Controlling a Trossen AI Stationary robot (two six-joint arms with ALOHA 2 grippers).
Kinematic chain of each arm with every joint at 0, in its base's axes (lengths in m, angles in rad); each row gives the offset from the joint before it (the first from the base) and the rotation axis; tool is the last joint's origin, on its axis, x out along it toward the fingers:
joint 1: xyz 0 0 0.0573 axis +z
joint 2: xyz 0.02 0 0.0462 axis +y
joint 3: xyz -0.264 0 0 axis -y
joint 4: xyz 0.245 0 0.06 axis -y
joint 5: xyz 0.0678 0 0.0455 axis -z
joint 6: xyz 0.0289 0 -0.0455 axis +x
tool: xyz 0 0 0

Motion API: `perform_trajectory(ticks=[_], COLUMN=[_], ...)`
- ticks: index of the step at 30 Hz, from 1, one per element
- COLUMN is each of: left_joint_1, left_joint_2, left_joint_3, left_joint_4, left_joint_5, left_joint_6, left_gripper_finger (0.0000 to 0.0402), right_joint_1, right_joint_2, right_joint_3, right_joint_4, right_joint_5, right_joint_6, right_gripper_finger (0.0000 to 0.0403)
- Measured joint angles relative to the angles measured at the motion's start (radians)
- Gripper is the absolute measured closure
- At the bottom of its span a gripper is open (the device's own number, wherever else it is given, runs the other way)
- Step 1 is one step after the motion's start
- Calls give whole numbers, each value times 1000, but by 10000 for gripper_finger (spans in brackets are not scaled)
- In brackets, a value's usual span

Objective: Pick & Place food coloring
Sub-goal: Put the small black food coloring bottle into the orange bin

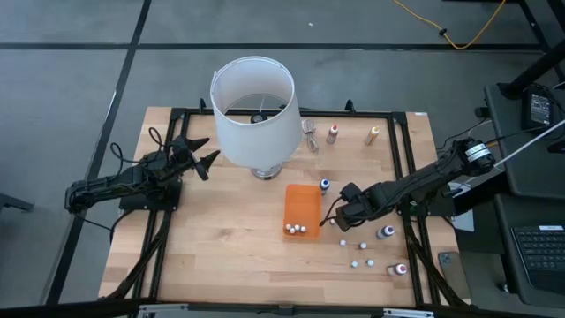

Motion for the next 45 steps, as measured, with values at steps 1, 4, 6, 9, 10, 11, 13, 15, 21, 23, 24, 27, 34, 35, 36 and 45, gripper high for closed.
perform_trajectory(ticks=[1,4,6,9,10,11,13,15,21,23,24,27,34,35,36,45], left_joint_1=[0,0,0,0,0,0,0,0,0,0,0,0,0,0,0,0], left_joint_2=[0,0,0,0,0,0,0,0,0,0,0,0,0,0,0,0], left_joint_3=[0,0,0,0,0,0,0,0,0,0,0,0,0,0,0,0], left_joint_4=[0,0,0,0,0,0,0,0,0,0,0,0,0,0,0,0], left_joint_5=[0,0,0,0,0,0,0,0,0,0,0,0,0,0,0,0], left_joint_6=[0,0,0,0,0,0,0,0,0,0,0,0,0,0,0,0], left_gripper_finger=[79,79,80,80,80,79,80,79,80,79,80,79,79,80,80,79], right_joint_1=[2,8,14,19,20,21,21,21,21,21,21,21,21,21,21,19], right_joint_2=[0,0,0,0,0,4,16,22,32,32,32,32,32,32,32,32], right_joint_3=[-9,-39,-53,-80,-89,-97,-101,-101,-100,-100,-100,-100,-100,-100,-98,-12], right_joint_4=[13,35,47,75,85,96,105,115,142,142,142,141,141,141,139,34], right_joint_5=[-7,-27,-34,-37,-38,-42,-50,-52,-52,-52,-52,-55,-55,-55,-54,-54], right_joint_6=[5,6,8,7,7,7,4,-17,-21,-21,-21,-21,-28,-41,-52,-162], right_gripper_finger=[183,183,183,183,183,183,183,183,183,183,186,205,298,312,325,341])
